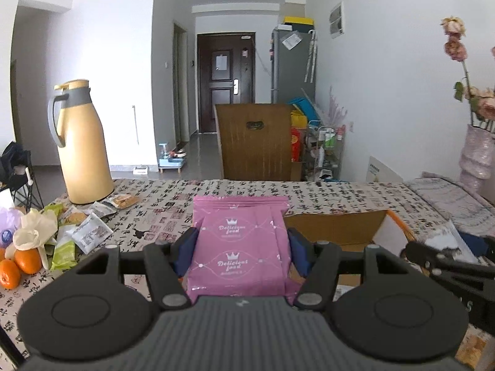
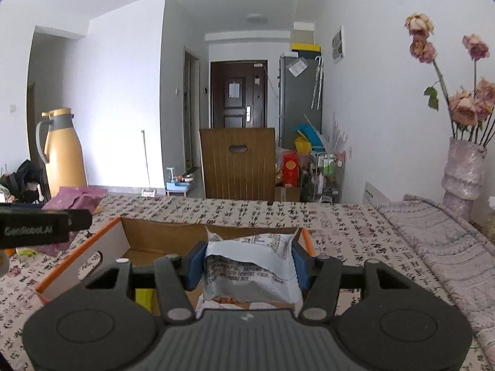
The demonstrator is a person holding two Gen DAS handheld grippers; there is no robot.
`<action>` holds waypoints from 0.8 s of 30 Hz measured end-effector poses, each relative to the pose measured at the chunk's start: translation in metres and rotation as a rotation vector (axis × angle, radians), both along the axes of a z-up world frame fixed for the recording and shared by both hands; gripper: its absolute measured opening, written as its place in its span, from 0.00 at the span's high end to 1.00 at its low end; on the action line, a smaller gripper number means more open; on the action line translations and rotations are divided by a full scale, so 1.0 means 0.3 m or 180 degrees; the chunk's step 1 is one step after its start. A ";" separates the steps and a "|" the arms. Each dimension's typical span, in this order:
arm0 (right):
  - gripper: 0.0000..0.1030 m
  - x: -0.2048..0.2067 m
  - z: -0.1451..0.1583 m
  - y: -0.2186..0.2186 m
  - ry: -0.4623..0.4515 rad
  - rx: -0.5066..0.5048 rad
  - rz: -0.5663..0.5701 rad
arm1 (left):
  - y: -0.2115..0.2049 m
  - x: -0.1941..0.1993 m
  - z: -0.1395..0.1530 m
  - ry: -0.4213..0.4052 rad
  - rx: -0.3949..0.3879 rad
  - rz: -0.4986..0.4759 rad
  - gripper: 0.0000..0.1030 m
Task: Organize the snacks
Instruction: 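Carry the white and pink packets into the box and open both grippers, then move both grippers out of the box back over the snack pile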
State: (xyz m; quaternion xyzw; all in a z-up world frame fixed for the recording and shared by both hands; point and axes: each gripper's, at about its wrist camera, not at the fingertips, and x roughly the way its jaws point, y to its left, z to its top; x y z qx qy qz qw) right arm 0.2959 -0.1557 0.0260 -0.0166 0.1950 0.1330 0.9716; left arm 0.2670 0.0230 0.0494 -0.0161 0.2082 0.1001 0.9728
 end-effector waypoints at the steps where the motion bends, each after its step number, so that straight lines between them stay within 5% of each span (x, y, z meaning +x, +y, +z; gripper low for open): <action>1: 0.46 0.010 -0.013 0.002 0.0022 0.0000 0.0000 | 0.007 0.010 -0.011 0.0015 -0.0008 0.0014 0.39; 11: 0.45 0.052 -0.100 -0.001 0.0210 0.0060 0.0074 | 0.037 0.056 -0.110 0.0217 -0.0103 -0.0091 0.39; 15: 0.35 0.059 -0.111 -0.007 0.0264 0.0085 0.0061 | 0.040 0.050 -0.116 0.0209 -0.0145 -0.0081 0.37; 16: 0.26 0.058 -0.112 -0.010 0.0269 0.0109 0.0047 | 0.040 0.044 -0.112 0.0187 -0.0164 -0.0077 0.33; 18: 0.06 0.055 -0.110 -0.022 0.0254 0.0160 0.0008 | 0.044 0.027 -0.104 0.0107 -0.0173 0.0001 0.03; 19: 0.00 0.053 -0.106 -0.027 0.0241 0.0183 -0.0007 | 0.044 0.018 -0.098 0.0048 -0.0152 0.0059 0.00; 24: 0.00 0.046 -0.099 -0.036 0.0212 0.0245 -0.0009 | 0.045 -0.001 -0.079 -0.0021 -0.0197 0.0051 0.00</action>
